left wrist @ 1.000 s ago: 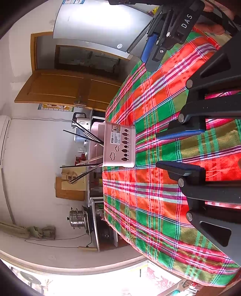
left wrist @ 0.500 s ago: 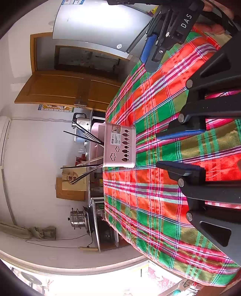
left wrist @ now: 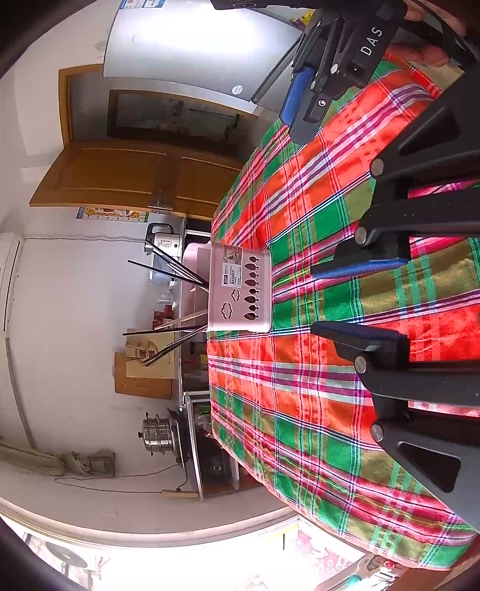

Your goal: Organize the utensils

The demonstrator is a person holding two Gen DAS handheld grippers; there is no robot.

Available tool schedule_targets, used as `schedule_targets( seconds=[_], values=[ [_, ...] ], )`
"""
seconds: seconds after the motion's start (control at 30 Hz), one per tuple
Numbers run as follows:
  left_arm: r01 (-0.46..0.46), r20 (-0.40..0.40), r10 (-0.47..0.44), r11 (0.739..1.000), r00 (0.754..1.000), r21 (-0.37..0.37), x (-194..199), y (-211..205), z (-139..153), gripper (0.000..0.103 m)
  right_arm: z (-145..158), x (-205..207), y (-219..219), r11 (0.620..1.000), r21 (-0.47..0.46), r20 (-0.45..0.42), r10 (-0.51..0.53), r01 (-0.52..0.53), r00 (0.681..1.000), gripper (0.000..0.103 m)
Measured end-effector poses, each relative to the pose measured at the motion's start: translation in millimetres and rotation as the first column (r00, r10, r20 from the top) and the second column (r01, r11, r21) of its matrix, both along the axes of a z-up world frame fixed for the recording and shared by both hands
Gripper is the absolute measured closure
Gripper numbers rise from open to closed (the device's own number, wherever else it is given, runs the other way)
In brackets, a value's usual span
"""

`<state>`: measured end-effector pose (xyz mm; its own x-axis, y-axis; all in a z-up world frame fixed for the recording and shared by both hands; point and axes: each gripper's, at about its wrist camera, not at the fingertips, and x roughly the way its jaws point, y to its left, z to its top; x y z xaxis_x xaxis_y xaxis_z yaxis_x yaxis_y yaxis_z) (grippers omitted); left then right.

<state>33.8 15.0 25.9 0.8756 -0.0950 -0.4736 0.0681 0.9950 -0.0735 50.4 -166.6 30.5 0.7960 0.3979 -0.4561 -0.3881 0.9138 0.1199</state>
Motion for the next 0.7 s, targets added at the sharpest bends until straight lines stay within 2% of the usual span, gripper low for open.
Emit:
schedule_targets(
  seconds=[0.3,0.37,0.43,0.5,0.7],
  values=[
    [0.006,-0.003,-0.006,1.0,1.0,-0.001,0.9,0.3,-2.8,0.08,-0.9,0.1,0.5,1.0,-0.001,-0.001,0.0,0.0,1.0,0.061],
    [-0.003,-0.003,0.003,1.0,1.0,0.024,0.7,-2.9,-3.2,0.08,-1.1,-0.2,1.1,1.0,-0.003,-0.003,0.0,-0.001,1.0,0.061],
    [-0.007,0.007,0.007,0.999,1.0,0.043,-1.2,-5.8,-3.8,0.076,-1.8,0.2,1.0,1.0,-0.003,-0.003,0.002,-0.002,1.0,0.061],
    [0.003,0.004,-0.003,1.0,1.0,0.022,-1.6,-4.6,-3.5,0.071,-2.1,0.3,1.1,1.0,-0.004,-0.003,0.003,-0.003,1.0,0.061],
    [-0.001,0.014,0.001,1.0,1.0,0.022,-2.8,-3.4,-2.4,0.071,-2.2,0.9,0.7,1.0,-0.004,-0.001,0.001,-0.001,1.0,0.061]
  ],
)
